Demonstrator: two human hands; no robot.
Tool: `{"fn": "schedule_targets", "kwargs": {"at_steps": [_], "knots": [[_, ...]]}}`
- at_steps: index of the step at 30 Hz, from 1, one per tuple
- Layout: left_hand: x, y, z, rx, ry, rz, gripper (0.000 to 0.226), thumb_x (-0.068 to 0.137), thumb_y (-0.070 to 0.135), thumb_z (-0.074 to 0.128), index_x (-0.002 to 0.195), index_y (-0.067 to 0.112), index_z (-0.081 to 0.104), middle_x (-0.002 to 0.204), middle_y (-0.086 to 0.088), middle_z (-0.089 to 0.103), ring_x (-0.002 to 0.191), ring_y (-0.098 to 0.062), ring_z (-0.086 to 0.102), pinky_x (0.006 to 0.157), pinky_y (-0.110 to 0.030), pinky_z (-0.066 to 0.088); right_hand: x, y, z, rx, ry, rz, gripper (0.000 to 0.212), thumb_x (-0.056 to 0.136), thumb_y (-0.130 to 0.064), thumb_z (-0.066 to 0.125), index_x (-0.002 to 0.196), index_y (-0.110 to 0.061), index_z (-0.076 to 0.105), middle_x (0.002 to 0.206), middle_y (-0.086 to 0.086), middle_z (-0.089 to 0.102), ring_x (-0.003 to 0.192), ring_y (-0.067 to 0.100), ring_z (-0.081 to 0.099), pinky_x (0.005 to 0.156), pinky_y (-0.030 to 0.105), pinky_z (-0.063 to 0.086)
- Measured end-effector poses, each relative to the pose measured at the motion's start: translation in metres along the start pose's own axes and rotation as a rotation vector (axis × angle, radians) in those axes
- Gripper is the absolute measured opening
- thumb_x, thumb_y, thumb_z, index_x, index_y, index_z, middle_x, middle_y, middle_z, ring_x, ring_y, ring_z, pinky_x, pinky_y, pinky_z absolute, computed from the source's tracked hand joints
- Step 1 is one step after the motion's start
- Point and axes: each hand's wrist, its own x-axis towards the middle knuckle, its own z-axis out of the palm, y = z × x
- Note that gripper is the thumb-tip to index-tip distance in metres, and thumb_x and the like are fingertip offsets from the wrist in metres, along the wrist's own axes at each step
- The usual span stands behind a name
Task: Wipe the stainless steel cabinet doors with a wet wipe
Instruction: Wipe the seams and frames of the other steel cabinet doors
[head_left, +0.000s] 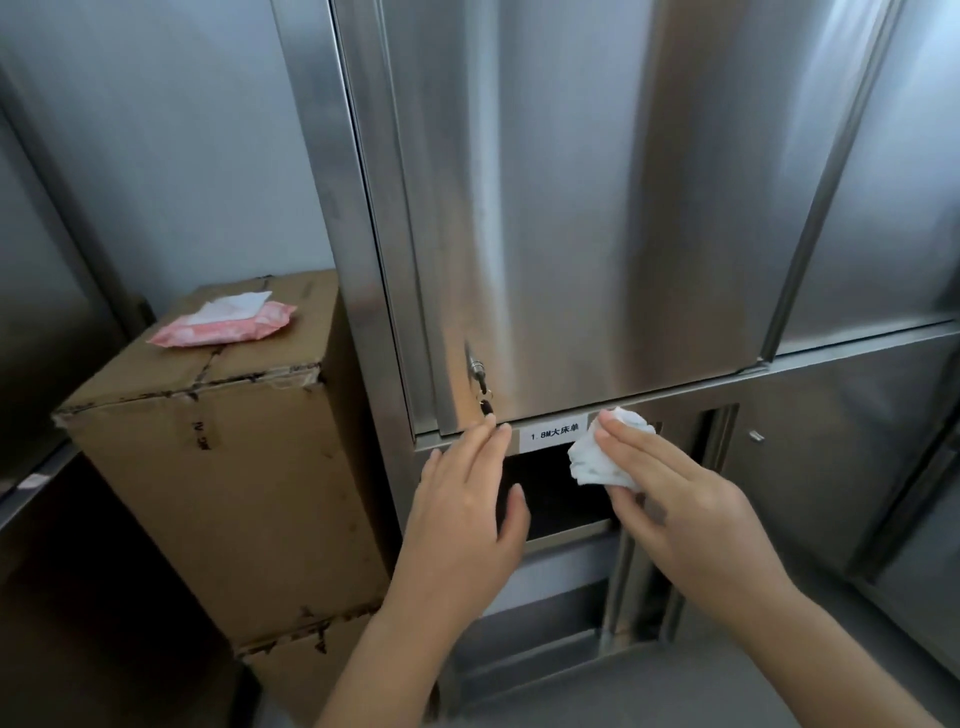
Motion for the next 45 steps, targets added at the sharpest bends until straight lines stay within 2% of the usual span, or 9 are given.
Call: {"fn": "schedule_targets", "kwargs": {"at_steps": [2,4,7,12,23,29,36,40,45], "knots": [[0.025,-0.016,-0.004,0.003,0.018,0.026,0.054,0.090,0.035,0.036,0.136,0.010,0.049,0.139,-0.004,0.050,0.130,-0.008,0.030,0.107,-0.038,0.014,0.028,0.005,0.014,-0.001,0.022,-0.019,0.038,0.082,-0.020,0.055,0.115,-0.005,0.067,0.125,0.000,0.060,0.095,0.011,0.063,0.072,0.024,0.051],[0.051,-0.033,-0.009,0.004,0.044,0.051,0.054,0.090,0.034,0.036,0.137,0.010,0.048,0.140,-0.004,0.049,0.131,-0.009,0.031,0.107,-0.037,0.017,0.057,0.008,0.030,-0.023,0.048,-0.056,0.040,0.084,-0.023,0.048,0.114,-0.006,0.068,0.124,0.002,0.062,0.091,0.019,0.069,0.069,0.030,0.056],[0.086,-0.058,-0.018,0.041,0.093,0.104,0.051,0.090,0.031,0.038,0.134,0.008,0.050,0.138,-0.007,0.051,0.130,-0.013,0.034,0.105,-0.041,0.020,0.098,0.012,0.053,-0.049,0.096,-0.109,0.039,0.083,-0.022,0.048,0.112,-0.006,0.069,0.122,0.003,0.064,0.090,0.020,0.070,0.063,0.034,0.058],[0.135,-0.085,-0.030,0.150,0.143,0.189,0.051,0.089,0.030,0.039,0.134,0.007,0.051,0.138,-0.007,0.050,0.131,-0.017,0.038,0.106,-0.044,0.020,0.149,0.021,0.076,-0.030,0.153,-0.143,0.038,0.083,-0.022,0.050,0.112,-0.005,0.069,0.121,0.005,0.064,0.088,0.023,0.071,0.064,0.038,0.059],[0.221,-0.087,-0.066,0.261,0.380,0.297,0.048,0.087,0.025,0.042,0.129,0.004,0.055,0.137,-0.010,0.051,0.132,-0.022,0.039,0.107,-0.048,0.026,0.238,0.038,0.079,0.130,0.220,-0.245,0.043,0.083,-0.026,0.052,0.120,-0.008,0.064,0.128,0.003,0.060,0.112,0.011,0.058,0.089,0.027,0.047],[0.265,-0.069,-0.085,0.388,0.506,0.354,0.047,0.085,0.022,0.042,0.124,0.001,0.058,0.135,-0.015,0.052,0.130,-0.027,0.040,0.105,-0.050,0.027,0.284,0.044,0.060,0.163,0.286,-0.381,0.043,0.083,-0.027,0.054,0.121,-0.008,0.063,0.129,0.002,0.059,0.110,0.011,0.060,0.087,0.025,0.048],[0.306,-0.062,-0.115,0.495,0.608,0.343,0.049,0.081,0.022,0.040,0.122,0.001,0.058,0.138,-0.018,0.049,0.133,-0.031,0.036,0.105,-0.051,0.022,0.350,0.042,0.033,0.142,0.355,-0.519,0.045,0.084,-0.029,0.050,0.121,-0.006,0.063,0.130,0.003,0.059,0.118,0.009,0.051,0.092,0.026,0.043],[0.325,-0.060,-0.137,0.555,0.652,0.353,0.050,0.079,0.022,0.040,0.120,0.000,0.059,0.137,-0.019,0.049,0.132,-0.034,0.039,0.103,-0.055,0.029,0.386,0.041,0.024,0.154,0.404,-0.564,0.048,0.084,-0.030,0.049,0.122,-0.003,0.061,0.129,0.008,0.059,0.121,0.013,0.051,0.097,0.024,0.039],[0.348,-0.063,-0.161,0.575,0.695,0.341,0.047,0.078,0.021,0.040,0.121,0.007,0.050,0.138,-0.019,0.048,0.132,-0.036,0.040,0.102,-0.057,0.030,0.421,0.034,0.013,0.102,0.494,-0.602,0.051,0.083,-0.034,0.047,0.122,-0.004,0.062,0.129,0.008,0.059,0.117,0.015,0.054,0.090,0.026,0.045]]}}
